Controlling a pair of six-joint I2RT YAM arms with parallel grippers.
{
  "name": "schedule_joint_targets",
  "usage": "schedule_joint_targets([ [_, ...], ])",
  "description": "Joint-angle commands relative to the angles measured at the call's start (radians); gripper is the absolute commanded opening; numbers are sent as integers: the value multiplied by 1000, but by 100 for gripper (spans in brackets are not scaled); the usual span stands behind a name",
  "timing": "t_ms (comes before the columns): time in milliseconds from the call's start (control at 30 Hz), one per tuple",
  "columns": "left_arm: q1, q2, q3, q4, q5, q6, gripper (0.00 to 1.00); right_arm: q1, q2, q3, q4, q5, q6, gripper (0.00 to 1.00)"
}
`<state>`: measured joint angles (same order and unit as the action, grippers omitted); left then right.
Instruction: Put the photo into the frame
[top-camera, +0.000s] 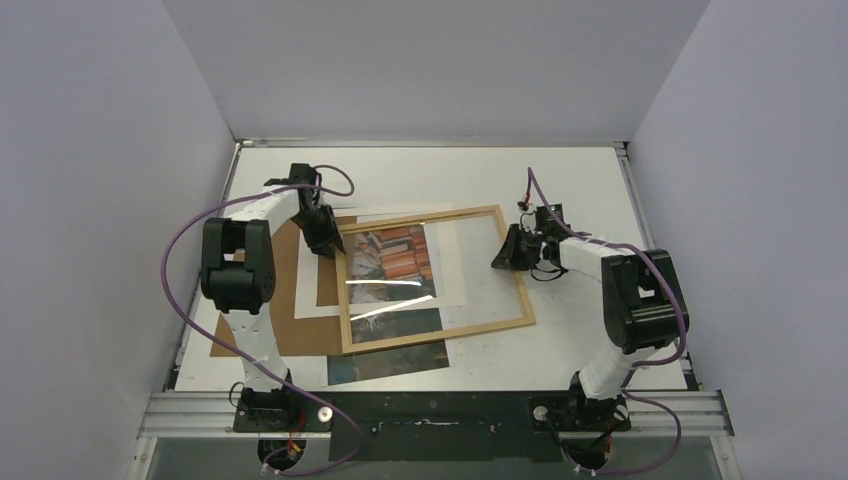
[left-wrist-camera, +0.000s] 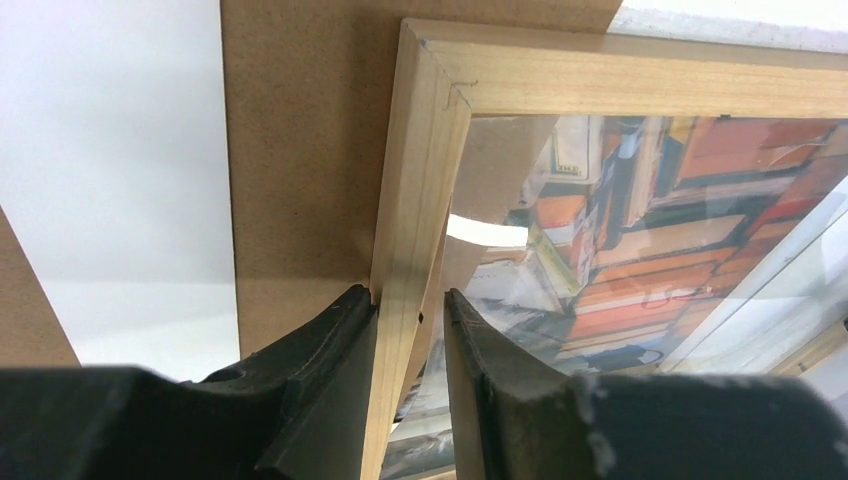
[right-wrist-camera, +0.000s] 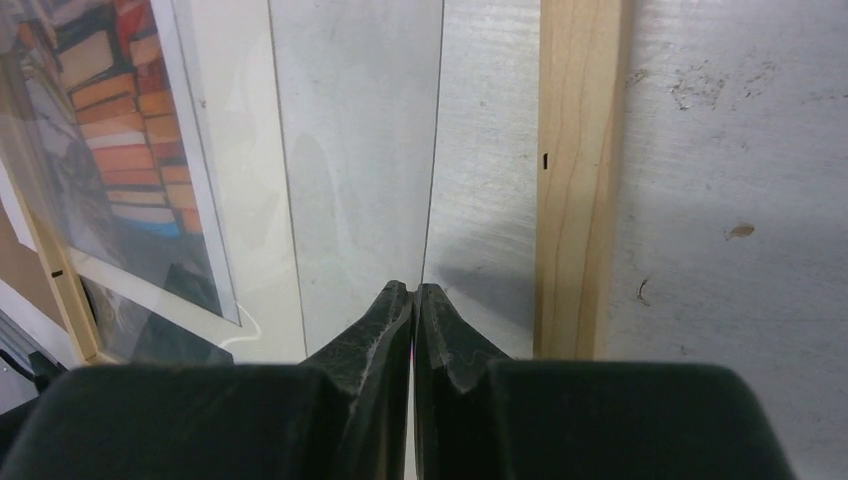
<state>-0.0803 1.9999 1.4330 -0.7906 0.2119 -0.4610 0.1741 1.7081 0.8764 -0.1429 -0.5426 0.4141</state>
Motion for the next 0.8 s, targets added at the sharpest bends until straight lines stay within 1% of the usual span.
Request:
schedule_joint_targets([
  [0,17,31,55,-7,-14,21,28,-3,-89,-44,135,-37,-32,4],
  [200,28,59,76,-5,-1,24,23,-4,-166,-105,229,-40,-69,2],
  [400,37,100,120,-7,25,18,21,-7,-198,-131,260,-78,-94,0],
  [467,41,110,134,-9,32,18,21,-5,-222,-166,334,-102,-95,0],
  [533,46,123,152,-10,45,18,21,-7,-258,-205,401,-94,-90,0],
  [767,52,161,214,-27,63,23,17,-7,-303,-242,465,-117,-98,0],
])
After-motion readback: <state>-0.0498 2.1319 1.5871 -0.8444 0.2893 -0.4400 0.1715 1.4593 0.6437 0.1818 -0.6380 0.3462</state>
